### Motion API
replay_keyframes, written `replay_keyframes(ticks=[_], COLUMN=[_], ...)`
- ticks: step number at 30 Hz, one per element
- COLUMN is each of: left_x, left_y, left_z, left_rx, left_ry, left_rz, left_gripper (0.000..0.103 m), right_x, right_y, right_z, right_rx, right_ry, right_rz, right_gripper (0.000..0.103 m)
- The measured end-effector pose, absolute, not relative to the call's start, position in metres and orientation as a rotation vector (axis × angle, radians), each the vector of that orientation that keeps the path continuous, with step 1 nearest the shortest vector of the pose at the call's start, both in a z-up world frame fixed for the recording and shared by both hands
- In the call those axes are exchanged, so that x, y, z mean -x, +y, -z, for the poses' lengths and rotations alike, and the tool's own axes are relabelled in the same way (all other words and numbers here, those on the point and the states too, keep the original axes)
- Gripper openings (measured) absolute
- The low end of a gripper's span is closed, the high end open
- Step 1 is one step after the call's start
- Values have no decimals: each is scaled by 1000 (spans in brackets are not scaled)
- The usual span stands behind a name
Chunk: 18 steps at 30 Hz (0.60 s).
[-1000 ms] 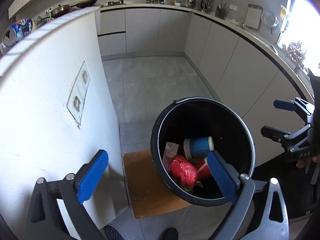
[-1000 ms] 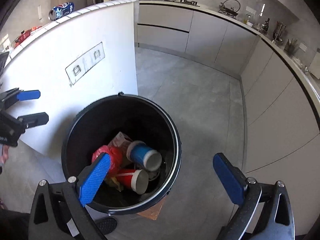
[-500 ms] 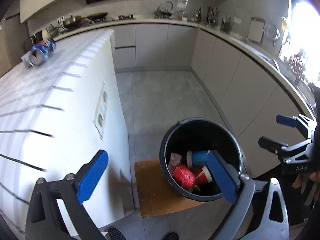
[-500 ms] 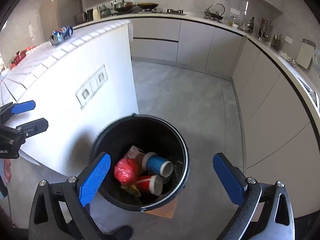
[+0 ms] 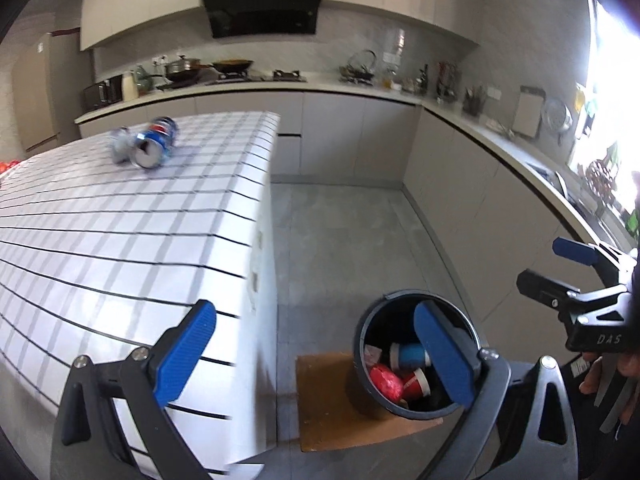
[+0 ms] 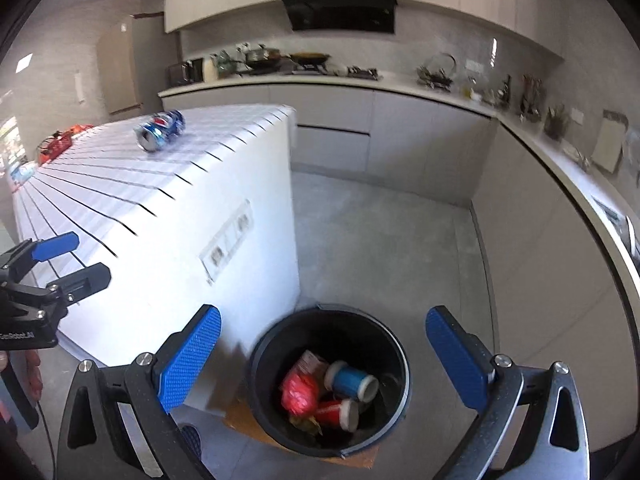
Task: Collect trash
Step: 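Move both tools back from the bin toward the island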
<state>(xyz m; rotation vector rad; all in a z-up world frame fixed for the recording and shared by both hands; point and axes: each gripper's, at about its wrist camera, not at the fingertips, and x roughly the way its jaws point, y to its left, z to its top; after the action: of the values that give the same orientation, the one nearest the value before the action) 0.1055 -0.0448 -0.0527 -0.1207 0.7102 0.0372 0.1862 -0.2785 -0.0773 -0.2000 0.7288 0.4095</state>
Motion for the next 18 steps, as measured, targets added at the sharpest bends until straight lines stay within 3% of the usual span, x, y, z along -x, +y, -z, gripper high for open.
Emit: replay_keyframes(ticks=[18], left_x=[-79], left_y=[87], left_z=[26], left_rx=[170], left_ry=[644], left_rz=[-253], left_gripper=[100], right_x=[-186], right_y=[-142], right_z=[29], right_rx=[175], right_ry=[614], right_rz=[-581], right_gripper=[103])
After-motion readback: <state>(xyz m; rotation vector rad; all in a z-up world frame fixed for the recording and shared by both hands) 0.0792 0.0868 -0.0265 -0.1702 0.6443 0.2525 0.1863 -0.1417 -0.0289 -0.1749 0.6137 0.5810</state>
